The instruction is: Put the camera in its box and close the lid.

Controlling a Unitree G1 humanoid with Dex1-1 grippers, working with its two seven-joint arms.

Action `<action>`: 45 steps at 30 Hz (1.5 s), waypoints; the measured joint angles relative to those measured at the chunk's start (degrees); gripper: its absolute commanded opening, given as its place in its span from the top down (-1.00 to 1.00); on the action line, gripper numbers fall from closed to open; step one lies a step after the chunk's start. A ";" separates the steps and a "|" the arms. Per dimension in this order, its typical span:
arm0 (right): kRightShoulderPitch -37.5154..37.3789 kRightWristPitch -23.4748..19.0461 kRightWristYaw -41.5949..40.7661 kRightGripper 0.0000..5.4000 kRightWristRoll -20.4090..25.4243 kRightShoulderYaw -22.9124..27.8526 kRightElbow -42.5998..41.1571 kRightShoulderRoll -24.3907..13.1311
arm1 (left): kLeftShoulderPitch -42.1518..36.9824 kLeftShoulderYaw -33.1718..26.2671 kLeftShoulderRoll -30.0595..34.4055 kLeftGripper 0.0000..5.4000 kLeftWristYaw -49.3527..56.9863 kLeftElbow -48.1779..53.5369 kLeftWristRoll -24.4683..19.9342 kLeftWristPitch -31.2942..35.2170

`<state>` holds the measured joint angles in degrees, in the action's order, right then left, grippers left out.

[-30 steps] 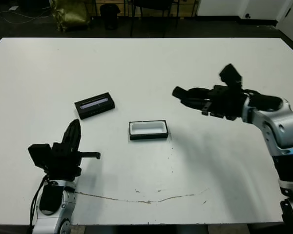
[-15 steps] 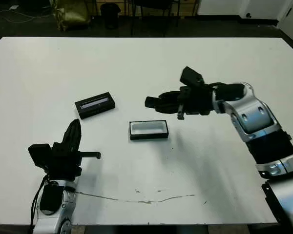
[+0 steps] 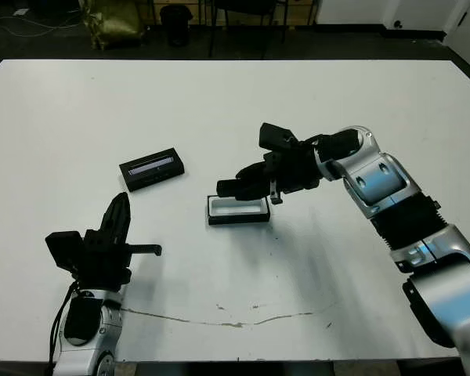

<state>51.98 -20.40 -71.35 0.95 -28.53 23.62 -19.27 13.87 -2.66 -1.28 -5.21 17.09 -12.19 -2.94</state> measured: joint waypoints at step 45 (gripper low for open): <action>3.95 8.23 -3.14 0.73 -8.61 -0.66 9.10 5.82 | 0.02 -0.15 -0.82 1.00 -1.49 -1.41 -0.08 -2.06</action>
<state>55.93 -12.17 -74.49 -7.66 -29.19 32.73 -13.45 13.89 -2.82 -2.09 -6.70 15.68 -12.27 -5.00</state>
